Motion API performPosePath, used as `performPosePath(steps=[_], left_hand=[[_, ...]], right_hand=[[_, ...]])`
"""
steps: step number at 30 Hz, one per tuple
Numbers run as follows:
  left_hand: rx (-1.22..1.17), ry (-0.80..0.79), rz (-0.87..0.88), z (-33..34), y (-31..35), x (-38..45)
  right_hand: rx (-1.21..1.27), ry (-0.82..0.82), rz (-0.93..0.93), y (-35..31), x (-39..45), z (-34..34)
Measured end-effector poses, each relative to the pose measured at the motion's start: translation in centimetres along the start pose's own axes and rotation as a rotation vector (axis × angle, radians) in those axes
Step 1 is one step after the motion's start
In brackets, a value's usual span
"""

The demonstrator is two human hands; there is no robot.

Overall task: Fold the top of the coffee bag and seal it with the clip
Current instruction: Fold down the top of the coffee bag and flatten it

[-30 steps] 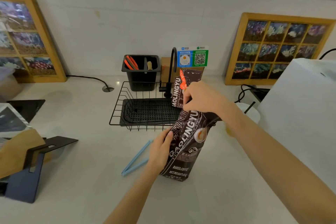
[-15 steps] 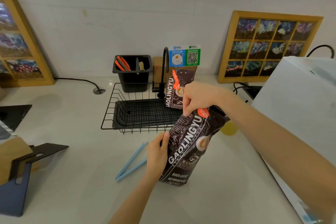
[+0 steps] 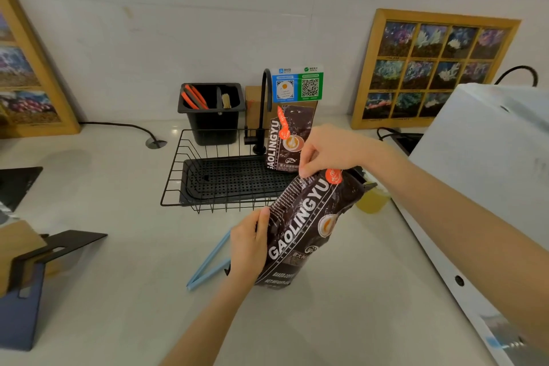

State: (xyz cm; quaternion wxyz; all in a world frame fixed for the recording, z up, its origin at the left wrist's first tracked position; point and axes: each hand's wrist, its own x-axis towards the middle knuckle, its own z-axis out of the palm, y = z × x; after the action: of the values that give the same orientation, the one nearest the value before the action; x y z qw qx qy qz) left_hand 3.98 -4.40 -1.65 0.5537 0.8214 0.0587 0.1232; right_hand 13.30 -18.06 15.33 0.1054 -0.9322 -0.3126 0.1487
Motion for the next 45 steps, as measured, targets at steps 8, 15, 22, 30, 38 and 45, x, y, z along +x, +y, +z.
performPosePath(steps=[8,15,22,30,38,45], left_hand=[[-0.012,-0.173,0.205,-0.5,-0.8,-0.7],[0.040,-0.129,0.269,-0.4,-0.9,-1.2],[0.029,-0.103,0.239,0.0,-0.6,-1.0],[0.153,-0.107,0.259,0.9,0.2,-1.5],[0.044,-0.043,0.139,1.9,0.5,-2.1],[-0.017,-0.024,0.103,0.8,0.1,-1.1]], right_hand=[[-0.079,0.005,-0.026,0.6,-1.5,0.5],[-0.197,0.235,-0.166,1.4,-1.7,2.6],[-0.371,0.528,-0.184,1.4,-1.7,4.4],[-0.687,1.130,-0.239,3.3,0.0,8.3],[-0.505,1.280,-0.370,2.7,0.8,7.9],[-0.533,1.244,-0.450,2.6,1.3,6.3]])
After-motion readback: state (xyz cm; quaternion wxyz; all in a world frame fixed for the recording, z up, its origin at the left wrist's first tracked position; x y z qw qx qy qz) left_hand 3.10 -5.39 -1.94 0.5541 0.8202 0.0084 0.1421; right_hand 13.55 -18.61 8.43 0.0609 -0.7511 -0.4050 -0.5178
